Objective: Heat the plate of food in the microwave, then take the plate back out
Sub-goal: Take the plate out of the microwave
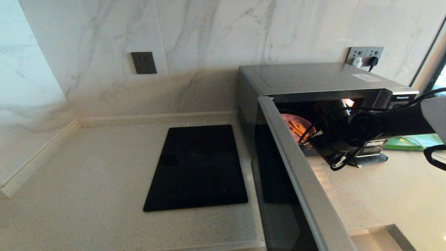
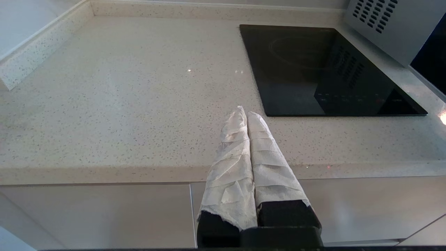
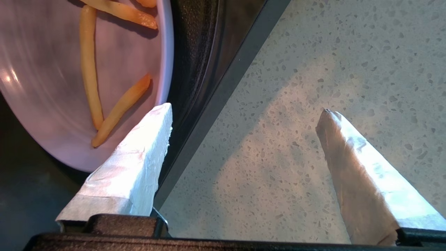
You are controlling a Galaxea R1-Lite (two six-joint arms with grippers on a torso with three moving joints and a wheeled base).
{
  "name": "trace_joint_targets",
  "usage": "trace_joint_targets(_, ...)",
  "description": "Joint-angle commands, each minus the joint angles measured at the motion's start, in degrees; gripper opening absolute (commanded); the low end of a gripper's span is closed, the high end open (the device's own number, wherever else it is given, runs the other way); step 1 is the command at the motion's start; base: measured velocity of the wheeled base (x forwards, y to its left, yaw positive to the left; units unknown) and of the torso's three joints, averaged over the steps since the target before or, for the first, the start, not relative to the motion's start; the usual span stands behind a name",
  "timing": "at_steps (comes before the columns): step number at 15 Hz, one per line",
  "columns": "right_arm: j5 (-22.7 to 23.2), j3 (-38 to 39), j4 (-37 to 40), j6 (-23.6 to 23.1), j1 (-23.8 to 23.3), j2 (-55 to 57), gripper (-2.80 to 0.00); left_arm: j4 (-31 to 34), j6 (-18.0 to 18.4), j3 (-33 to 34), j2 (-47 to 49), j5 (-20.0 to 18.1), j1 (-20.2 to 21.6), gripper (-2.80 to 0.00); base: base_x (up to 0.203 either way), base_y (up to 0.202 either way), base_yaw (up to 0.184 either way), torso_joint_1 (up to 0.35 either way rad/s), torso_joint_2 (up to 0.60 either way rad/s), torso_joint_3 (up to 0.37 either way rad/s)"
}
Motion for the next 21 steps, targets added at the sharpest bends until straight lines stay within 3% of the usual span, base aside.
trace_joint_targets(1, 0.0, -0.1, 0.1, 0.4, 0.0, 0.4, 0.0, 0.0, 0.0, 0.0, 0.1, 0.0, 0.0, -2.8, 0.0, 0.0, 0.0, 0.0, 0.0, 0.0)
trace_joint_targets(11, 2.2, 1.4, 0.2, 0.7, -0.2, -6.0, 0.0, 0.0, 0.0, 0.0, 0.1, 0.0, 0.0, -2.8, 0.0, 0.0, 0.0, 0.0, 0.0, 0.0)
trace_joint_targets(15, 4.6, 0.9, -0.1, 0.7, -0.2, -4.4, 0.0, 0.0, 0.0, 0.0, 0.1, 0.0, 0.0, -2.8, 0.0, 0.0, 0.0, 0.0, 0.0, 0.0)
trace_joint_targets(21, 4.7, 1.4, -4.5, 0.6, -0.2, -1.8, 0.0, 0.0, 0.0, 0.0, 0.1, 0.0, 0.0, -2.8, 0.0, 0.0, 0.0, 0.0, 0.0, 0.0)
